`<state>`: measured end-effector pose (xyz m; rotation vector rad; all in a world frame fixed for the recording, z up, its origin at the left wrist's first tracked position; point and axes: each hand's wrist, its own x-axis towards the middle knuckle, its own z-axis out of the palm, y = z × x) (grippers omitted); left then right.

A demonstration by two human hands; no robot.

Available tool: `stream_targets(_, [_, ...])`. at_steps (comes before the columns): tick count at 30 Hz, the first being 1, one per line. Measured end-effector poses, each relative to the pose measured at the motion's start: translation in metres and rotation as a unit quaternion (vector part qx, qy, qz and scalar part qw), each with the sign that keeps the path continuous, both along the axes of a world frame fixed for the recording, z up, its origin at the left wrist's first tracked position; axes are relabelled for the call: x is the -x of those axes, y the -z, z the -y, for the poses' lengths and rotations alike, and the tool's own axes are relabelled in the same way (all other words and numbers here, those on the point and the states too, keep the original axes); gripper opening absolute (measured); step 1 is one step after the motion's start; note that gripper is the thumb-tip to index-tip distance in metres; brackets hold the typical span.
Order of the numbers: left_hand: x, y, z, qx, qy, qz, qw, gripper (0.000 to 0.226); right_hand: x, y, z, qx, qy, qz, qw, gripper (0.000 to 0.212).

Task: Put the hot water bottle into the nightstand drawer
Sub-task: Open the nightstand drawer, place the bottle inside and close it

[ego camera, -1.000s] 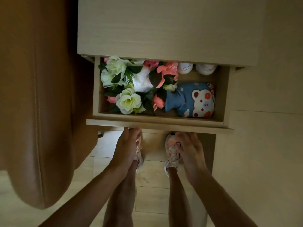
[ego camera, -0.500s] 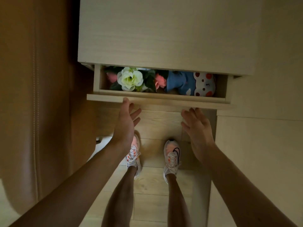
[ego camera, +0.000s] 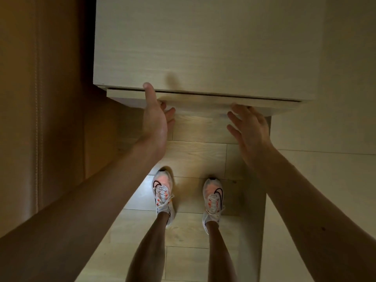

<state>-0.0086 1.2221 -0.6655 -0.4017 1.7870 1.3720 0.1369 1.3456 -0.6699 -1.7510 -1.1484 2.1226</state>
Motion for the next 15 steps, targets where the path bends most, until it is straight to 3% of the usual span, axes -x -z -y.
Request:
stream_targets(6, [0.009, 0.0, -0.006, 0.004, -0.015, -0.004, 1.0, 0.092, 0.012, -0.001, -0.006, 0.027, 0.039, -0.009, 0.999, 0.041])
stream_targets(15, [0.011, 0.006, -0.008, -0.003, -0.028, -0.018, 0.999, 0.089, 0.022, 0.005, -0.013, 0.05, 0.087, -0.035, 0.994, 0.056])
